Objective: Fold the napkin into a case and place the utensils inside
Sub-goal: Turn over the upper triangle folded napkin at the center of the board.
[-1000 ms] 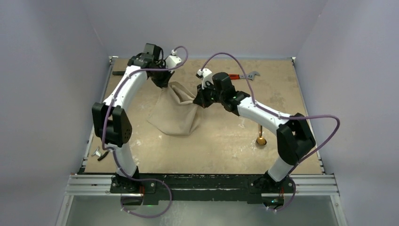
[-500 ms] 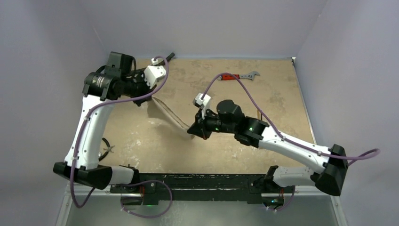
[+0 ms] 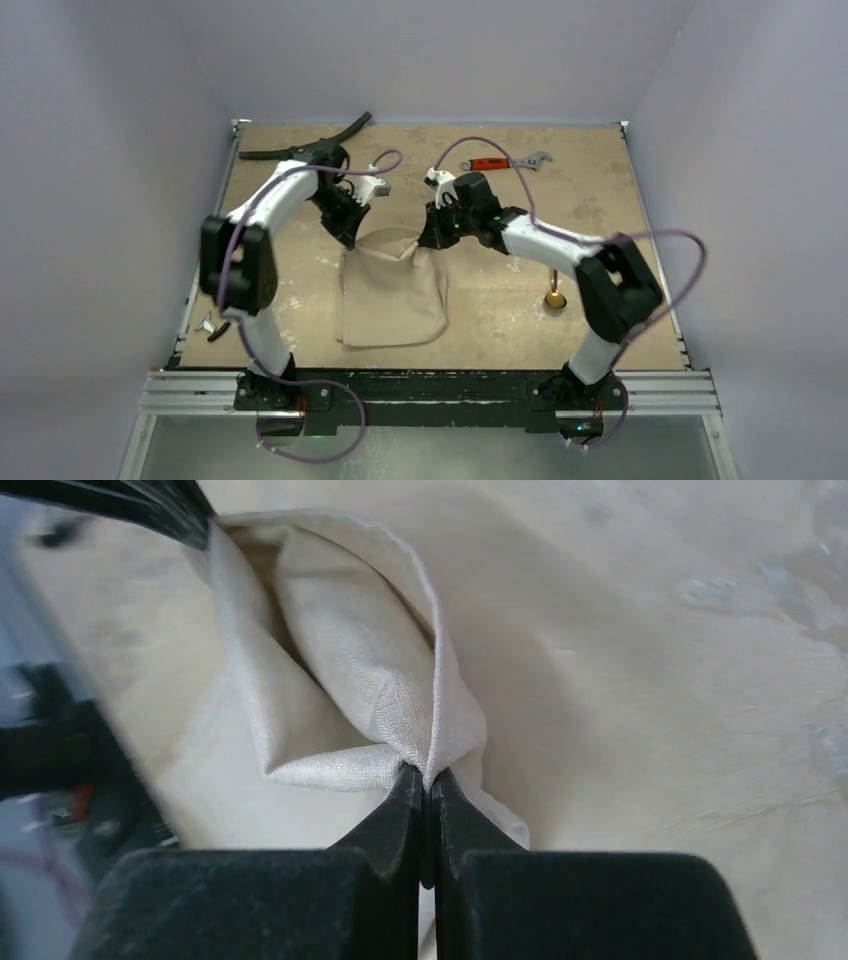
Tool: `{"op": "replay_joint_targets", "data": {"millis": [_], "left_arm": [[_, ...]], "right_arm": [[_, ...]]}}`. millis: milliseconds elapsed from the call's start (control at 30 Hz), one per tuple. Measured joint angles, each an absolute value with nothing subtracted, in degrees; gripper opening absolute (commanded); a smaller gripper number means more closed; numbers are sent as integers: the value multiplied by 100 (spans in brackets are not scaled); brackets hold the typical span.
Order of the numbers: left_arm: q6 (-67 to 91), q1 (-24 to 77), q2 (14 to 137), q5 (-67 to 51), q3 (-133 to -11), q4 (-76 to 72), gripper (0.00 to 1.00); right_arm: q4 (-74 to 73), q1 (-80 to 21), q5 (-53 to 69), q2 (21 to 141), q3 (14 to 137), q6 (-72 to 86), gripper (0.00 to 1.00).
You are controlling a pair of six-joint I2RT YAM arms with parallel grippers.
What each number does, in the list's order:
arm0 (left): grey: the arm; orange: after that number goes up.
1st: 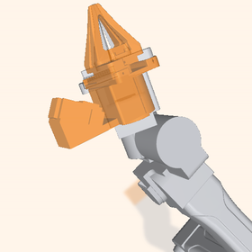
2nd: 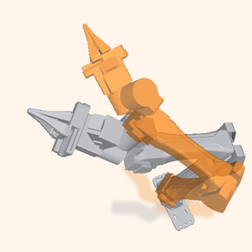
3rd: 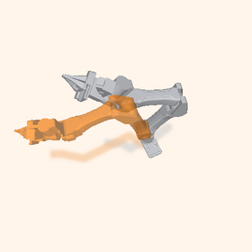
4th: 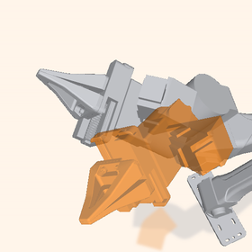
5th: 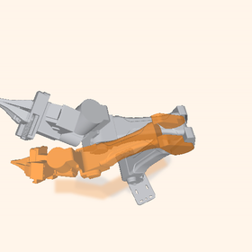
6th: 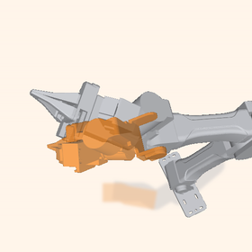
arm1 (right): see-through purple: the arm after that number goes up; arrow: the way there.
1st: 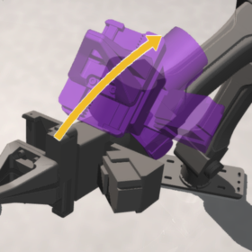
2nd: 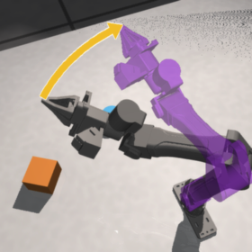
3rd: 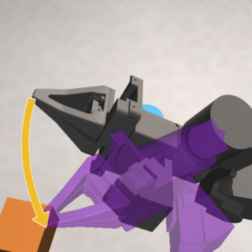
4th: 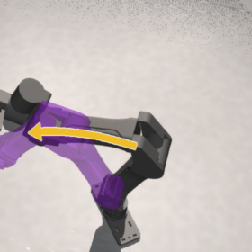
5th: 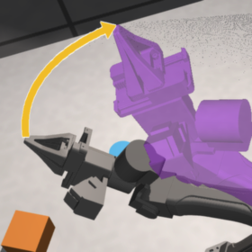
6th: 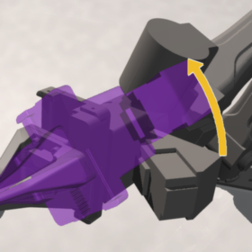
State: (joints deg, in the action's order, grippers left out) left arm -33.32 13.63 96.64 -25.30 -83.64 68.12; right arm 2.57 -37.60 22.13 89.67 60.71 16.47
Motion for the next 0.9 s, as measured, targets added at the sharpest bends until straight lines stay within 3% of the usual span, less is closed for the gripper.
{"op": "replay_joint_targets", "data": {"millis": [100, 133, 167, 200, 233, 300, 367, 400, 533, 667, 767, 900], "left_arm": [[-2928, 1332, 11507, -2257, -9065, 6239, 1], [-2744, 1302, 12151, -2154, -9439, 6020, 7], [-2624, 1271, 12488, -2071, -9653, 5922, 29], [-2438, 1208, 12792, -2069, -10053, 6125, 44], [-2303, 1157, 12879, -2045, -10287, 6071, 50], [-2150, 1103, 12962, -1852, -10694, 5870, 55], [-2040, 1059, 12962, -1743, -10932, 5627, 56], [-2025, 1048, 12940, -1721, -10980, 5553, 56], [-2005, 1041, 12744, -1664, -10921, 5415, 60], [-2014, 1024, 12154, -1667, -10444, 5382, 60], [-2080, 985, 11640, -1743, -10143, 5354, 55], [-2351, 965, 11168, -2060, -9795, 5258, 45]], "right_arm": [[279, -3286, 2368, 10562, 6554, 1363, 3], [242, -3168, 2377, 10916, 6652, 1278, 12], [191, -3068, 2379, 11168, 6735, 1221, 22], [152, -2943, 2519, 11336, 6858, 1175, 38], [121, -2899, 2495, 11395, 6987, 1155, 52], [56, -2823, 2370, 11424, 7317, 1024, 70], [51, -2794, 2198, 11402, 7609, 904, 96], [58, -2792, 2119, 11380, 7725, 869, 99], [84, -2790, 1708, 11131, 7837, 797, 95], [294, -2790, 1271, 10556, 7391, 899, 81], [585, -2790, 1232, 9929, 6678, 1142, 71], [1020, -2805, 1463, 9605, 5905, 1498, 68]]}}
